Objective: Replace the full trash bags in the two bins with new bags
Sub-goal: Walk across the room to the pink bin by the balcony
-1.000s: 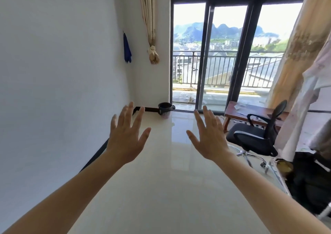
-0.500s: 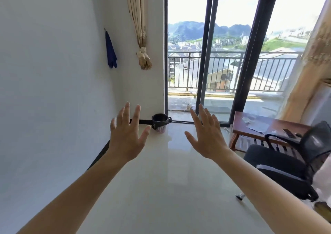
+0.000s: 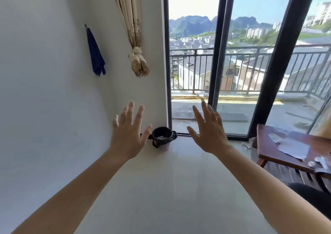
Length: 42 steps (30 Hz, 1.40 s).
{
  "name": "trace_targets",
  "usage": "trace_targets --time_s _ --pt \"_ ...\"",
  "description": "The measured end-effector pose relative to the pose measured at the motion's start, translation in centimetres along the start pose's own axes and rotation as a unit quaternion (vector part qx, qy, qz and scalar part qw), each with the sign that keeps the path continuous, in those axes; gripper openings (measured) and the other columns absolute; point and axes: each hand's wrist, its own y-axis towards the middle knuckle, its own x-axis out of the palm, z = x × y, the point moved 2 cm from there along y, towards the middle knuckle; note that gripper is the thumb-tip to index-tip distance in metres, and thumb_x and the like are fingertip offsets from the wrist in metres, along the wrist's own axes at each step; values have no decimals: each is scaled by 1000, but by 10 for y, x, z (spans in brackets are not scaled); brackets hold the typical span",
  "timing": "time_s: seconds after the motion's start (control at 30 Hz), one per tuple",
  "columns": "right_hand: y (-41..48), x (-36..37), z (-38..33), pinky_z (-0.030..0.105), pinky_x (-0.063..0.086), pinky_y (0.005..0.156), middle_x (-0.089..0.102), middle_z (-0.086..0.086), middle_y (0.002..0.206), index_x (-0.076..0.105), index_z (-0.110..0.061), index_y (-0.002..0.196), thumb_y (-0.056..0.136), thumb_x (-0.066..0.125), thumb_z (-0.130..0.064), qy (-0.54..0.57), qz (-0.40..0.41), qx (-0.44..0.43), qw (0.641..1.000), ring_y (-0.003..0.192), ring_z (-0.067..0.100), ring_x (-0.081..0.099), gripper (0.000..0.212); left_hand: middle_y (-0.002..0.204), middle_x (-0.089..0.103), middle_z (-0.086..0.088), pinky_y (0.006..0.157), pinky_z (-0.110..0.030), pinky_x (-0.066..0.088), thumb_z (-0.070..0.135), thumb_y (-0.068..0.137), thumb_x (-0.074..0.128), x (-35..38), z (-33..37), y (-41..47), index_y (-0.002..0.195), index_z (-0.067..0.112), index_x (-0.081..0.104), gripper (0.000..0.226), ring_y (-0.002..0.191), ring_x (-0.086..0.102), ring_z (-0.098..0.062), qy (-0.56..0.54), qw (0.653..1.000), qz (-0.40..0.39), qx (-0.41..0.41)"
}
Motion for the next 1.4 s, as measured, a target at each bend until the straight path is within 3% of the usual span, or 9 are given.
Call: trace_targets --time_s 0.1,0.23,0.4,0.57,0.8,1.07,1.27,1.4 --pt "80 49 8 53 7 123 -9 12 166 8 -22 159 98 41 -57 28 -26 16 999 153 34 -1 78 163 10 -14 113 -58 21 58 96 26 38 -36 63 156 22 14 71 148 18 -33 -6 1000 7 -24" --pt "173 134 16 55 7 123 -5 13 166 10 -22 159 97 45 -54 5 -55 -29 998 152 37 2 79 163 10 -13 114 -56 19 59 94 24 117 -89 144 155 22 15 72 148 16 -32 -23 998 -1 -58" --pt "295 255 31 58 7 122 -10 13 166 3 -23 159 97 44 -56 -14 -116 -12 993 152 40 -4 82 164 3 -10 116 -53 16 59 93 24 233 -156 250 156 24 11 74 149 11 -29 -59 992 -51 -100" --pt "411 325 58 56 4 122 -15 12 165 1 -25 159 97 44 -55 -9 -155 47 987 151 41 -6 81 164 -1 -11 117 -53 17 55 98 32 315 -215 388 156 21 8 71 149 9 -29 -56 987 -117 -98" --pt "518 397 129 54 9 121 -8 12 166 5 -24 159 96 47 -55 -14 -155 98 983 152 37 3 82 164 -1 -10 117 -52 15 55 98 29 420 -215 556 156 22 7 71 149 8 -27 -76 985 -147 -51" --pt "646 550 191 55 9 120 -10 10 166 1 -23 159 97 42 -57 14 -232 116 966 151 37 3 81 164 -6 -8 118 -49 18 58 98 26 582 -222 653 156 23 2 72 150 7 -24 -67 963 -251 -68" --pt "724 640 201 53 10 120 -2 13 166 3 -21 159 97 43 -55 19 -295 139 945 150 38 8 81 164 0 -7 116 -48 19 57 98 30 655 -263 722 156 23 8 71 148 14 -28 -84 949 -280 -121" --pt "738 687 197 53 13 121 0 14 166 4 -21 159 97 41 -56 10 -322 166 932 150 40 10 80 164 1 -8 116 -49 21 57 98 28 708 -293 741 156 22 8 70 148 14 -29 -81 936 -325 -109"
